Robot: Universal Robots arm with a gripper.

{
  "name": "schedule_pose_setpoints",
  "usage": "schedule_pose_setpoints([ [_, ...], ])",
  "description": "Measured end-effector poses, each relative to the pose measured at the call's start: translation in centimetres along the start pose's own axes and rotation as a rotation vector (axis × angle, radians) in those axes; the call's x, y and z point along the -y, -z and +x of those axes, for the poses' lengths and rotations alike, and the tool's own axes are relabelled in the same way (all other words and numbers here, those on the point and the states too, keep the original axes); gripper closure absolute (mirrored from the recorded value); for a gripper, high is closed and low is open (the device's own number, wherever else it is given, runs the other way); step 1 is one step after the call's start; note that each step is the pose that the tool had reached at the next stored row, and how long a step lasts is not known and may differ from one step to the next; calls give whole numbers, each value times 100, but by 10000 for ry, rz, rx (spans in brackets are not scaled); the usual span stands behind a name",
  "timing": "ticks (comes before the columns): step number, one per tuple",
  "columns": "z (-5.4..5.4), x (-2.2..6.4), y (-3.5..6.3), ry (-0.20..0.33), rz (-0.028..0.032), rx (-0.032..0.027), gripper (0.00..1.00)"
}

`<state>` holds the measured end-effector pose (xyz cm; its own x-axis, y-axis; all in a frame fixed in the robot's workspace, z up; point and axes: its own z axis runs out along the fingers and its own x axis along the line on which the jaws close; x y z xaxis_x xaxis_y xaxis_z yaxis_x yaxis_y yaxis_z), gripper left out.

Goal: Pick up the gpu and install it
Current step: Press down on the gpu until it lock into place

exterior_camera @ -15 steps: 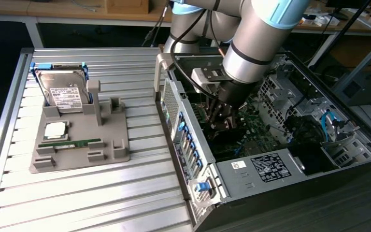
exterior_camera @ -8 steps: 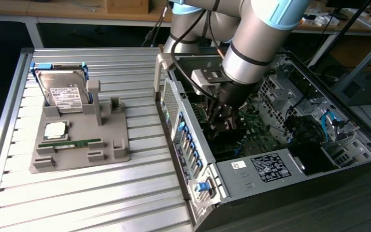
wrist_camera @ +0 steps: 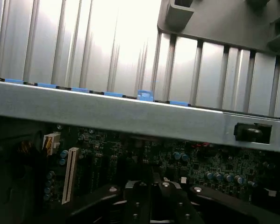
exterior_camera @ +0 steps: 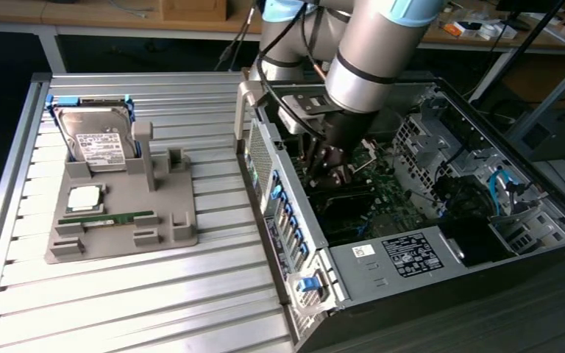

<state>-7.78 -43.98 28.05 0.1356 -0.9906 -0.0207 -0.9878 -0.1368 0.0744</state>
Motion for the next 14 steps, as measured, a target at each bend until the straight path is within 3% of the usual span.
schedule_pose_setpoints([
  [1,-67,-45,-90,0,0,0,89],
  [2,-68,-88,-138,0,1,1,89],
  [14,25,-117,-143,1,1,0,89],
])
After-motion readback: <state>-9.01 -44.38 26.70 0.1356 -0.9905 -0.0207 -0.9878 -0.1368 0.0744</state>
